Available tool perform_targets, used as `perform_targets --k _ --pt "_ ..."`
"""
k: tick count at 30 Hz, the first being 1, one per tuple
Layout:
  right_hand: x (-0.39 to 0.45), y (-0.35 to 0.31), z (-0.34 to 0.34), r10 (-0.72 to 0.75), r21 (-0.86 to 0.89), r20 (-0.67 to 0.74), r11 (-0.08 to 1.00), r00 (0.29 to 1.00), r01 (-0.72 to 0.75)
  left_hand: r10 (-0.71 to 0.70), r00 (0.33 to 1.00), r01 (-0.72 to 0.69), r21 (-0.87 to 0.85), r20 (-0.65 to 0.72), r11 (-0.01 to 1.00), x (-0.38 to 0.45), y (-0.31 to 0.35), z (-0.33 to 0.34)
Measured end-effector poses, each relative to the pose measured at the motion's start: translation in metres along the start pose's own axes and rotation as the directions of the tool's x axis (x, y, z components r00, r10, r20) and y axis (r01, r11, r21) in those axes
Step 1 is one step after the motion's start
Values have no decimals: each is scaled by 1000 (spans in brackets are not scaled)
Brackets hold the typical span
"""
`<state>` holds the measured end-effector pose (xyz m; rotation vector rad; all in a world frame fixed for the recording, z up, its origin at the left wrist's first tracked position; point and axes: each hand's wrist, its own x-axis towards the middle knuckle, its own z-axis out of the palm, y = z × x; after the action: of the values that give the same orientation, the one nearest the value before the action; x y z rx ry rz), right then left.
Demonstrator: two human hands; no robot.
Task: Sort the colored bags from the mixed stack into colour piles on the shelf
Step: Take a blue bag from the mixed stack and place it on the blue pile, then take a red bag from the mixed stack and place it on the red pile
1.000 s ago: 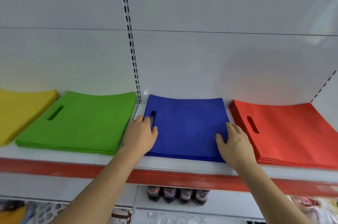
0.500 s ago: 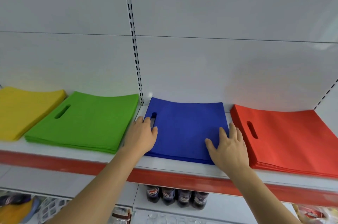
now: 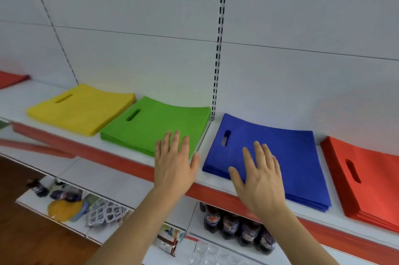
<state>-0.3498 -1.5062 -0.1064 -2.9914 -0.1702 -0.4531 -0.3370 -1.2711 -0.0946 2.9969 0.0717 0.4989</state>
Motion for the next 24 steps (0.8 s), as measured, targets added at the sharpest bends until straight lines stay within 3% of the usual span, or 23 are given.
perform_targets --k 12,24 --pt "-13 -243 16 -267 127 -19 955 964 267 -241 970 241 50 -11 969 -80 -235 -60" --pt "25 -490 62 -552 210 24 818 833 536 -499 860 508 90 -108 856 -124 -453 -82"
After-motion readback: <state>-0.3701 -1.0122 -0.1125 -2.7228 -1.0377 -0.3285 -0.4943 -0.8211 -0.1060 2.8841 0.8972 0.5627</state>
